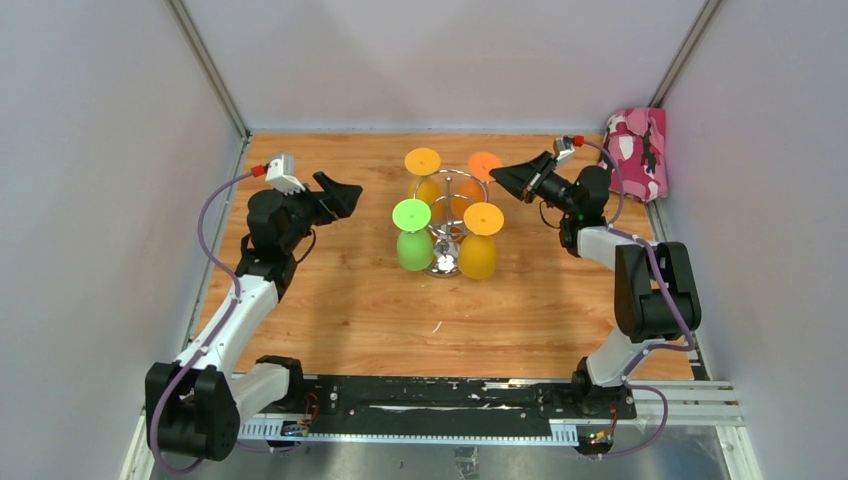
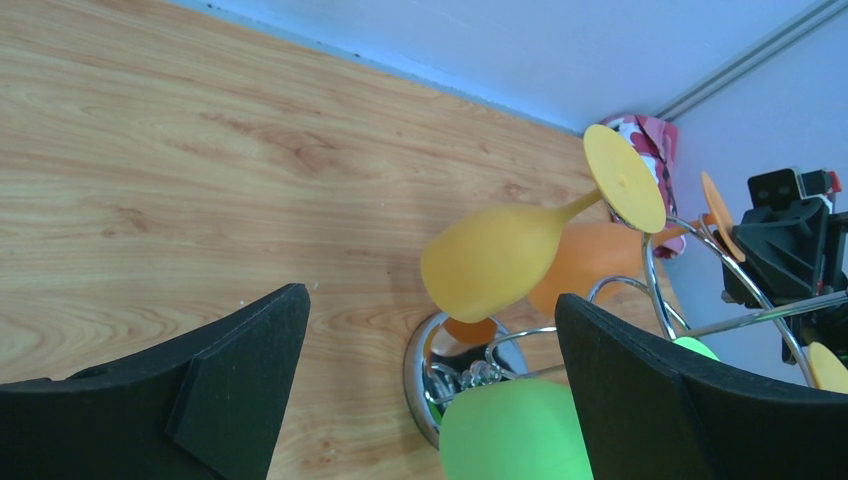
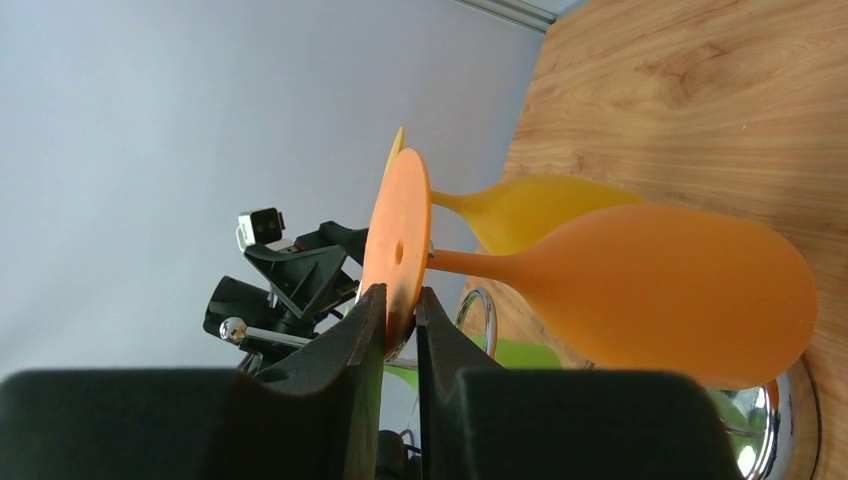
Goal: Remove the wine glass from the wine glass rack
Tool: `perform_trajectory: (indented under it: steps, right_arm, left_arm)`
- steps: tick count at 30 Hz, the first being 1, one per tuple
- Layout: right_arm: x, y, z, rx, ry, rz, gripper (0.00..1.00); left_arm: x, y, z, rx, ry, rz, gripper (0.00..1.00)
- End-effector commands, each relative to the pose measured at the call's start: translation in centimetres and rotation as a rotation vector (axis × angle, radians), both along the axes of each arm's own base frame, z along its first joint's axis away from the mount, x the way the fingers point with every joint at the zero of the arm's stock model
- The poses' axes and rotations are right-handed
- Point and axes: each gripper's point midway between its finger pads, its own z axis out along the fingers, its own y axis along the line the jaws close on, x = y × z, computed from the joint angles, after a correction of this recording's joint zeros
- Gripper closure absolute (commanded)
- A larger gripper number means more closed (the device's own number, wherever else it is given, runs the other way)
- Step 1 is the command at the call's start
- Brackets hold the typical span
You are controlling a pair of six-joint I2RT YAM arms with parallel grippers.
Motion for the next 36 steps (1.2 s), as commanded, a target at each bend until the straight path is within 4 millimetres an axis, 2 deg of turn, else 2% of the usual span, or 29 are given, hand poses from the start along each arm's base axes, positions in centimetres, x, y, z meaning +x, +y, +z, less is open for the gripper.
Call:
perform_trajectory:
  steps: [1,8,10,17,23,29,31,36]
  right_arm:
    - [0.4,0.5,0.4,-0.012,-0.032,0.003,0.89]
    - [0.1,0.3,1.1,-0.033,-0.049,-0.016,0.90]
    - [0.1,0.3,1.0,-0.054,-0.050,-0.025,0.93]
    - [0.2,0.0,1.6,-0.105,-0.060,-0.050,0.91]
    - [0.1,-0.3,2.0,-0.195,-0.074,-0.090,0.78]
    - [0.1,-0.2,1.8,-0.196,-0.069,-0.090,0.72]
    - [0.1,-0.2,1.8,-0.191,-0.071,-0.092,0.66]
    - [0.2,-0.2,1.8,-0.173,-0.075,-0.098,0.64]
  left_arm:
    - [-0.1,0.1,0.9,0.003,-0.027,-0.003,0.00]
    - [-0.1,0.1,0.9,0.004,-0.027,-0.006,0.00]
    - [-0.2,0.1,0.8,0.005,-0.027,-0.009,0.00]
    - [-0.3,0.0,0.8,0.007,-0.029,-0.013,0.00]
    - [-0.5,0.0,0.9,0.012,-0.038,-0.019,0.00]
    - [-0.7,0.0,0.8,0.012,-0.037,-0.021,0.00]
    - [-0.7,-0.1,1.0,0.012,-0.042,-0.026,0.00]
    - [-0.9,-0.1,1.1,0.014,-0.047,-0.029,0.00]
